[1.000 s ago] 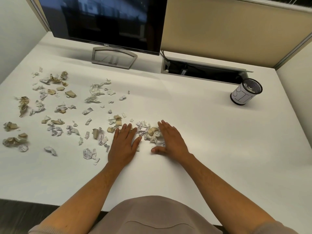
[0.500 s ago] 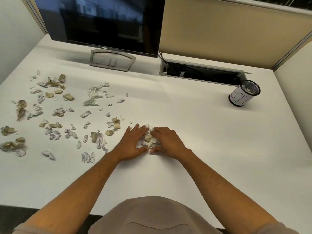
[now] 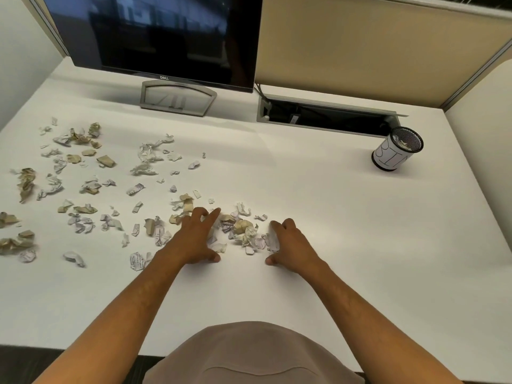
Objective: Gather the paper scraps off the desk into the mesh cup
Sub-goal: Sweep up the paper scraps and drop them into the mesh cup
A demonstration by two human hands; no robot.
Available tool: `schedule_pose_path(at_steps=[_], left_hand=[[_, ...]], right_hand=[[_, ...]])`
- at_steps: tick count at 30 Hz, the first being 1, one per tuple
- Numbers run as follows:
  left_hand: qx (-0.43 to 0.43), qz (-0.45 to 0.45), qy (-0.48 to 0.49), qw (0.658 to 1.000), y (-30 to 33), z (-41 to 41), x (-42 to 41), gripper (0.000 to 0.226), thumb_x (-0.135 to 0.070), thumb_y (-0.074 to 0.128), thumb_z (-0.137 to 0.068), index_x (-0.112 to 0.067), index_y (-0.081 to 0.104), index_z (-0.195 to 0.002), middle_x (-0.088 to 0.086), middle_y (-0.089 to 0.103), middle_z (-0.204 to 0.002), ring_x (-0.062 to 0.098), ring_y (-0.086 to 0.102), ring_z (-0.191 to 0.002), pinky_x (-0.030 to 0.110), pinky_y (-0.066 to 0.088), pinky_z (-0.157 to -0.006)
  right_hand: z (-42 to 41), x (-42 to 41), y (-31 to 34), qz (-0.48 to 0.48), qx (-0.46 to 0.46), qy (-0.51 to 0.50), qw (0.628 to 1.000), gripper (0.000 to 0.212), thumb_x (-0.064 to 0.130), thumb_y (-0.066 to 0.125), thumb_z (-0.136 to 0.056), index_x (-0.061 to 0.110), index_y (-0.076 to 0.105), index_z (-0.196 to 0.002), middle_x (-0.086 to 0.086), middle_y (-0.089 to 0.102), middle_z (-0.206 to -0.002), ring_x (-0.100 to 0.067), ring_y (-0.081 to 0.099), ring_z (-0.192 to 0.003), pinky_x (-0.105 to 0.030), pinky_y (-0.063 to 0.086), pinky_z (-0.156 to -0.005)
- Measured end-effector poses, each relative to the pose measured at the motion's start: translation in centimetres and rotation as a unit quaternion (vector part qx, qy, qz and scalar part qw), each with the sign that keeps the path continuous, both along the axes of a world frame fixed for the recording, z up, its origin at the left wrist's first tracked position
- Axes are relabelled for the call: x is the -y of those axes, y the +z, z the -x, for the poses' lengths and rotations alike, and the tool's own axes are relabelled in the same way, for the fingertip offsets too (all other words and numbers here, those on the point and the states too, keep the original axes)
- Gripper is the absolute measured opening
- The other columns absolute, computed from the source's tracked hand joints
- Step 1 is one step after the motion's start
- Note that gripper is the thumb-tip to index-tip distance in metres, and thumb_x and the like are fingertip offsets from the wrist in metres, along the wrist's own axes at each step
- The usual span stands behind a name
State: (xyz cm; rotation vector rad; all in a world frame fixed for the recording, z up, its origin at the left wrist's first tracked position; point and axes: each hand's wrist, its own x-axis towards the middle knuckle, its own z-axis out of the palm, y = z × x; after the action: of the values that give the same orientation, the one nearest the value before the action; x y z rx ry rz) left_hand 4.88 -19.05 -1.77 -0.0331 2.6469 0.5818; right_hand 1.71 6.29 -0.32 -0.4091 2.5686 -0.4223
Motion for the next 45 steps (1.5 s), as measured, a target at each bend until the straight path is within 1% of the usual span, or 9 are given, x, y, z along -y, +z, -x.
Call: schedule_pose_path(at_steps=[6, 13, 17, 21, 28, 33, 37, 41, 45], left_hand=[[0.003, -0.029, 0.026, 0.999, 0.5, 1.5, -1.8, 0.11, -0.021, 0.085, -0.067, -0.023, 0.016, -0.152, 0.009, 0.023, -0.145, 0.029, 0.043, -0.126, 0.035, 0.044, -0.097], [0.018, -0.027, -0.025, 0.999, 1.0, 3.4, -2.7, 0.112, -0.021, 0.085, -0.062, -0.038, 0.018, -0.15, 0.004, 0.027, -0.132, 0.023, 0.053, -0.109, 0.025, 0.045, -0.081], [0.017, -0.048, -0.047, 0.998, 1.1, 4.0, -3.1, 0.095, -0.026, 0.087, -0.06, -0.038, 0.039, -0.141, 0.001, 0.03, -0.126, 0.02, 0.056, -0.1, 0.026, 0.045, -0.083], [-0.005, -0.056, -0.051, 0.997, 1.1, 3.8, -3.1, 0.068, -0.024, 0.085, -0.064, -0.028, 0.058, -0.126, 0.001, 0.04, -0.118, 0.022, 0.058, -0.096, 0.031, 0.048, -0.086], [-0.053, -0.068, -0.022, 0.996, 1.0, 3.1, -3.4, 0.032, -0.018, 0.074, -0.077, -0.018, 0.068, -0.108, 0.0, 0.053, -0.109, 0.021, 0.057, -0.096, 0.029, 0.043, -0.076], [-0.077, -0.06, -0.009, 0.995, 0.7, 2.8, -3.8, 0.021, -0.021, 0.07, -0.083, -0.012, 0.071, -0.102, 0.004, 0.06, -0.102, 0.023, 0.058, -0.094, 0.029, 0.041, -0.074], [-0.094, -0.105, 0.078, 0.987, 0.8, 2.5, -4.0, 0.003, -0.012, 0.07, -0.077, -0.01, 0.072, -0.077, 0.007, 0.066, -0.076, 0.025, 0.061, -0.075, 0.032, 0.045, -0.067], [-0.075, -0.188, 0.139, 0.969, 0.7, 2.2, -4.1, 0.01, -0.002, 0.069, -0.076, -0.011, 0.072, -0.073, 0.004, 0.069, -0.068, 0.021, 0.064, -0.067, 0.027, 0.052, -0.06], [-0.091, -0.233, 0.157, 0.955, 1.4, 2.7, -5.1, 0.006, -0.009, 0.077, -0.075, -0.014, 0.074, -0.074, 0.0, 0.07, -0.067, 0.013, 0.062, -0.065, 0.016, 0.044, -0.057]], right_hand=[[1.0, 2.8, 0.4, 0.054, 0.004, -0.024, 0.998, 0.08, 0.024, 0.08, -0.07, 0.011, 0.04, -0.138, -0.012, 0.041, -0.125, -0.03, 0.051, -0.112, -0.029, 0.043, -0.086], [1.7, 4.9, 1.1, 0.038, 0.02, -0.002, 0.999, 0.088, 0.042, 0.081, -0.067, 0.023, 0.037, -0.141, -0.009, 0.041, -0.126, -0.028, 0.046, -0.115, -0.037, 0.047, -0.093], [0.0, 5.9, 0.2, 0.032, -0.033, 0.028, 0.999, 0.07, 0.04, 0.074, -0.075, 0.032, 0.042, -0.137, -0.009, 0.043, -0.125, -0.03, 0.042, -0.113, -0.038, 0.048, -0.082], [-0.9, 5.8, -1.0, 0.019, -0.097, 0.07, 0.993, 0.047, 0.032, 0.061, -0.09, 0.023, 0.047, -0.134, -0.012, 0.047, -0.122, -0.033, 0.043, -0.11, -0.038, 0.047, -0.07], [-0.8, 4.6, -1.7, 0.055, -0.131, 0.079, 0.987, 0.014, 0.012, 0.067, -0.08, 0.009, 0.062, -0.094, -0.01, 0.057, -0.095, -0.028, 0.048, -0.091, -0.034, 0.033, -0.061], [-0.2, 3.8, -1.1, 0.208, -0.073, -0.077, 0.972, 0.006, 0.002, 0.065, -0.076, 0.006, 0.069, -0.075, -0.009, 0.068, -0.077, -0.023, 0.057, -0.073, -0.033, 0.043, -0.065], [0.0, 2.0, -0.3, 0.29, -0.016, -0.209, 0.934, 0.02, 0.004, 0.074, -0.075, 0.012, 0.077, -0.093, 0.001, 0.074, -0.086, -0.006, 0.062, -0.077, -0.005, 0.041, -0.067], [0.3, -0.2, -0.1, 0.365, 0.04, -0.301, 0.88, 0.02, 0.006, 0.078, -0.076, 0.016, 0.076, -0.094, 0.007, 0.072, -0.084, -0.006, 0.066, -0.078, -0.016, 0.05, -0.075], [0.4, -2.6, 0.1, 0.434, 0.07, -0.359, 0.823, 0.021, 0.004, 0.077, -0.077, 0.013, 0.075, -0.097, -0.001, 0.073, -0.091, -0.013, 0.064, -0.081, -0.032, 0.051, -0.081]])
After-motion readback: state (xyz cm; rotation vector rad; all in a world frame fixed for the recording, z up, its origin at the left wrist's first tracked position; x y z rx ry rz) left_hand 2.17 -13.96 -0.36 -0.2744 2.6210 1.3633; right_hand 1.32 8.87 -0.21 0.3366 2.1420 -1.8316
